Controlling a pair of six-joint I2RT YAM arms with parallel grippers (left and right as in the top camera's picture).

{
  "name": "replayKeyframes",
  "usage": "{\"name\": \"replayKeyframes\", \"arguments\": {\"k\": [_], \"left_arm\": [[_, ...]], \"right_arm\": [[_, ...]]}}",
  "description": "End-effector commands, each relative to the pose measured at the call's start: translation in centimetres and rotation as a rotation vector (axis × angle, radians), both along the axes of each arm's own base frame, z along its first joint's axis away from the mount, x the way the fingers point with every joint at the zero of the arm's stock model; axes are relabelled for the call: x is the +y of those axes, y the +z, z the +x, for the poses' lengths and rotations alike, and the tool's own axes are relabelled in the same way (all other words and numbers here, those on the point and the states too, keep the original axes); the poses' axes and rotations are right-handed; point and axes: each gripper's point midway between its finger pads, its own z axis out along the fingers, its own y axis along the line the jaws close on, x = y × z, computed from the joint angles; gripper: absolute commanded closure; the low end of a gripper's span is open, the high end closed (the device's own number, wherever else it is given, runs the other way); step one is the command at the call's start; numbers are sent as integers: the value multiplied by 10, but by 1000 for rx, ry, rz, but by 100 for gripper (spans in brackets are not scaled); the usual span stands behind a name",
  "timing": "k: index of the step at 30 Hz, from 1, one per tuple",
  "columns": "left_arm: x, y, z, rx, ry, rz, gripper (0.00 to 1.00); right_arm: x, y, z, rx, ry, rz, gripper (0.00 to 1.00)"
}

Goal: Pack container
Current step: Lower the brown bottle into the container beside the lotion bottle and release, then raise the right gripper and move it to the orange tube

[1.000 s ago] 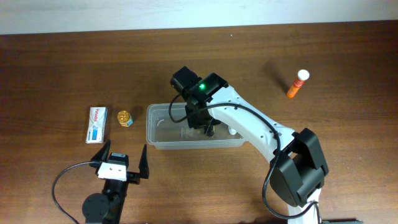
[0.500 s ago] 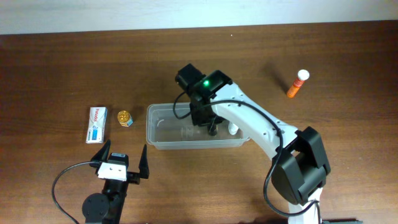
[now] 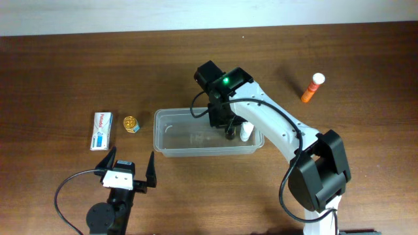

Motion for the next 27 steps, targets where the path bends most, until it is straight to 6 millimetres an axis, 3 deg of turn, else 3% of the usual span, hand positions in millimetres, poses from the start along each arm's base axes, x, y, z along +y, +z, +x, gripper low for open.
{"name": "replayKeyframes", "arguments": {"k": [1,5,16,21,27], "left_arm": [[1,-2,0,2,6,16,1],[1,-2,0,2,5,16,1],[1,-2,0,2,5,16,1],[1,-2,0,2,5,16,0],[1,-2,0,2,6,16,1]], "right_arm": [[-9,5,3,-25,-4,-25,72],[-9,5,3,-26,-4,-25,67],[-9,14,11,-56,-12,-20,66],[-9,40,23,-97,5,-1,60],[-15,97,38,-173,-18,40,55]]}}
